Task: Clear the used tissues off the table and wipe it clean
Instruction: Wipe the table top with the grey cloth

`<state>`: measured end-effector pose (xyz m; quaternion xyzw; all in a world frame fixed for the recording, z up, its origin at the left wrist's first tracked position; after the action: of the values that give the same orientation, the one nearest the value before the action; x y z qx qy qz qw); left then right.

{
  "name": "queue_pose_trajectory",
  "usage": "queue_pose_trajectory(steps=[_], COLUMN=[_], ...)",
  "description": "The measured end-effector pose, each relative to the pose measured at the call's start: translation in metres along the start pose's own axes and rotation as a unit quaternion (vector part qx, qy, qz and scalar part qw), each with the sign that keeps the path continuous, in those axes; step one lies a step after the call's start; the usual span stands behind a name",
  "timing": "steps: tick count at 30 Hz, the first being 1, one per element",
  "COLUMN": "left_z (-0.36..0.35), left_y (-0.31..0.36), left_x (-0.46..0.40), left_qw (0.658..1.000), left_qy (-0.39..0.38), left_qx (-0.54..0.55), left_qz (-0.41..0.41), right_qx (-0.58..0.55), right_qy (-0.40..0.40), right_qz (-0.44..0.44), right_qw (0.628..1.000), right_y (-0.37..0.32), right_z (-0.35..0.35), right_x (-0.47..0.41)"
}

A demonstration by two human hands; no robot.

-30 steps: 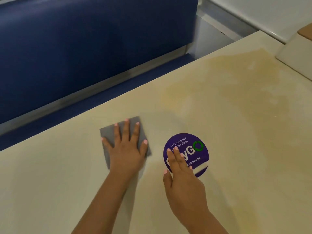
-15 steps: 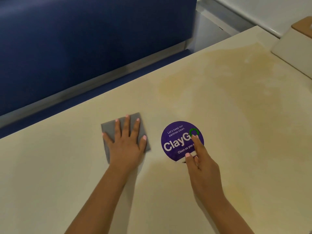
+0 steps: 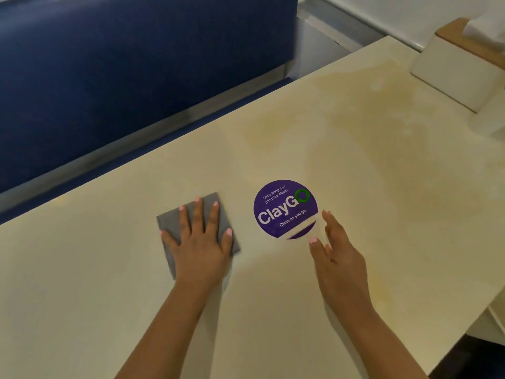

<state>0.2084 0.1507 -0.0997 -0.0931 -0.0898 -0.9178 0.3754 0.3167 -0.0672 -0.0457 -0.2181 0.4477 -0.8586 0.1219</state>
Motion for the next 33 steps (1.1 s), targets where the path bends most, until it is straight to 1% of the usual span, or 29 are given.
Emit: queue_pose_trajectory(steps=[4,7,11,13,15,20,22,24,27,30,33], left_z=[-0.017,-0.021,-0.019,-0.020,-0.022,-0.036,-0.037,-0.034,-0.033,-0.032,-0.040], left_y=[0.032,0.058,0.042,0.027,0.022,0.052,0.072,0.086,0.078,0.064,0.066], left_x=[0.052,0.061,0.049,0.053,0.070,0.110,0.108,0.099,0.085,0.095,0.119], left_qw=[0.997,0.993,0.996,0.998,0.998,0.989,0.983,0.979,0.985,0.991,0.990], left_qy=[-0.009,-0.019,-0.035,-0.019,-0.005,-0.006,0.005,0.001,-0.013,0.013,0.016], left_qx=[-0.006,-0.001,-0.004,0.000,-0.001,-0.009,-0.015,-0.025,-0.026,0.001,-0.010], left_qz=[-0.080,-0.118,-0.078,-0.059,-0.061,-0.146,-0.184,-0.202,-0.172,-0.134,-0.140], right_qx=[-0.004,-0.003,-0.013,-0.007,0.000,0.016,0.019,0.020,0.010,0.001,-0.008], right_qy=[0.021,0.039,0.062,0.072,0.083,0.096,0.103,0.108,0.112,0.122,0.131], right_qz=[-0.029,-0.028,-0.031,-0.035,-0.044,-0.074,-0.078,-0.083,-0.085,-0.086,-0.086], right_qw=[0.999,0.999,0.997,0.997,0.996,0.992,0.991,0.990,0.990,0.989,0.988], right_y=[0.006,0.005,0.006,0.009,0.012,0.023,0.027,0.032,0.038,0.047,0.052], right_z=[0.006,0.008,0.017,0.021,0.024,0.023,0.023,0.025,0.033,0.047,0.058], right_x=[0.021,0.036,0.054,0.063,0.074,0.101,0.109,0.115,0.120,0.118,0.116])
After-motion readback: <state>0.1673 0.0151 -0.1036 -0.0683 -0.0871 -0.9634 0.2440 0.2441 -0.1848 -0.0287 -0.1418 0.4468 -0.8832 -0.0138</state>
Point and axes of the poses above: each hand's wrist, its own x-axis away from the middle knuckle, its own z-axis out of the back of the hand, y = z × x, the point moved 6 cm from there along -x, towards the middle knuckle, and after that the axes turned 4 degrees about -y, right-handed, at the moved point
